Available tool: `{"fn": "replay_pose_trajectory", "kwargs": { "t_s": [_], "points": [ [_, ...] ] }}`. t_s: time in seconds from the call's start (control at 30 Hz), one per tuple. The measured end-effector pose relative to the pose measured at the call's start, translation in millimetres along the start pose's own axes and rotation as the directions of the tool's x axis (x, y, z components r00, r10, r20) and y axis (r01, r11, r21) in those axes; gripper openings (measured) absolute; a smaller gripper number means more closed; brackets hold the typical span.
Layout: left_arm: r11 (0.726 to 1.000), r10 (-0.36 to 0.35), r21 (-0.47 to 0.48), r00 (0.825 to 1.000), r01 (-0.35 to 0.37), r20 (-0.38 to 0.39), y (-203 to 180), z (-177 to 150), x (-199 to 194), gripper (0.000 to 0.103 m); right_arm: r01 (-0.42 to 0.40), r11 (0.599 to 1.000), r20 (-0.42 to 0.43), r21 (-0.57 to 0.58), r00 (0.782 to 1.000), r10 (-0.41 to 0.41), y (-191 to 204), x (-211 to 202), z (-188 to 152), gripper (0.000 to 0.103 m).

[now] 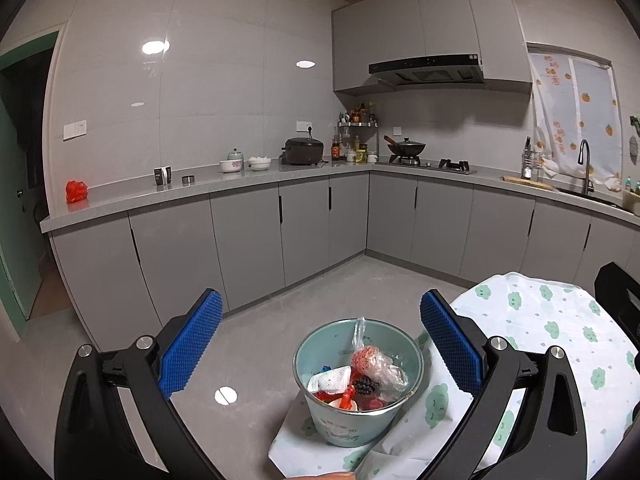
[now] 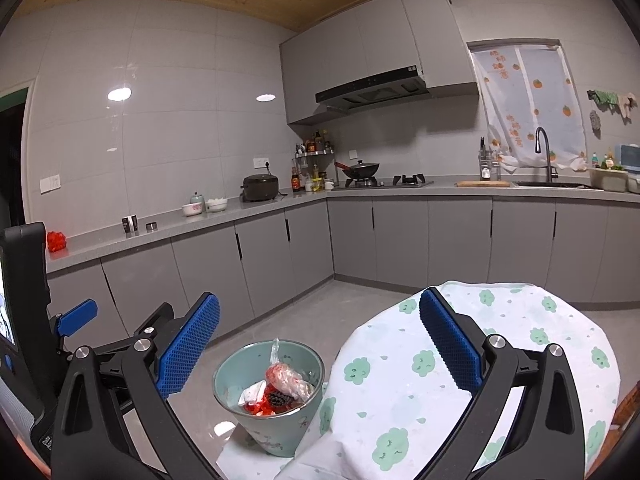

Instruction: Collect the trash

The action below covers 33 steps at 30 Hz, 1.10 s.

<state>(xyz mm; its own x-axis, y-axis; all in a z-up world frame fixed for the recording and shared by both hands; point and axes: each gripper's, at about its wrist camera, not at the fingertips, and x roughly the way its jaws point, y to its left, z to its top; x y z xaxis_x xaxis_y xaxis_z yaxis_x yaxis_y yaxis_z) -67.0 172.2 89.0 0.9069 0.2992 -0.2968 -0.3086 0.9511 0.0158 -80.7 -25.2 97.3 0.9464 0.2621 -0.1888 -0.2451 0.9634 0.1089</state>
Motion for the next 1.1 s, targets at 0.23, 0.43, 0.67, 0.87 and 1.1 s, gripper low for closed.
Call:
{"fn": "replay_pose_trajectory", "kwargs": {
  "t_s": [0.23, 0.43, 0.67, 0.87, 1.1],
  "points": [
    [1.0, -0.002, -0.004, 1.0, 0.002, -0.003, 0.5, 0.0, -0.2, 0.098, 0.001, 1.0, 0.002, 0.004, 1.0, -0.001, -0.2, -1.6, 0.8, 0.098],
    [1.0, -0.003, -0.001, 1.0, 0.003, 0.002, -0.7, 0.8, -0.3, 0.098, 0.0, 1.0, -0.003, 0.007, 1.0, 0.0, 0.3, -1.4, 1.4, 0.098],
    [1.0, -0.002, 0.001, 1.0, 0.002, 0.004, -1.8, 1.5, -1.4, 0.098, -0.002, 1.0, -0.004, 0.007, 1.0, 0.002, 0.7, -2.3, 1.7, 0.098],
    [1.0, 0.025, 0.011, 0.999, -0.026, 0.022, -0.1, 2.2, -3.5, 0.098, 0.0, 1.0, -0.003, 0.008, 1.0, 0.0, 0.7, -2.4, 1.5, 0.098],
    [0.998, 0.062, 0.017, 0.998, -0.063, 0.023, -1.2, 3.2, -2.1, 0.098, 0.003, 1.0, 0.0, 0.008, 1.0, -0.003, 1.2, -2.5, 1.0, 0.098]
  ]
}}
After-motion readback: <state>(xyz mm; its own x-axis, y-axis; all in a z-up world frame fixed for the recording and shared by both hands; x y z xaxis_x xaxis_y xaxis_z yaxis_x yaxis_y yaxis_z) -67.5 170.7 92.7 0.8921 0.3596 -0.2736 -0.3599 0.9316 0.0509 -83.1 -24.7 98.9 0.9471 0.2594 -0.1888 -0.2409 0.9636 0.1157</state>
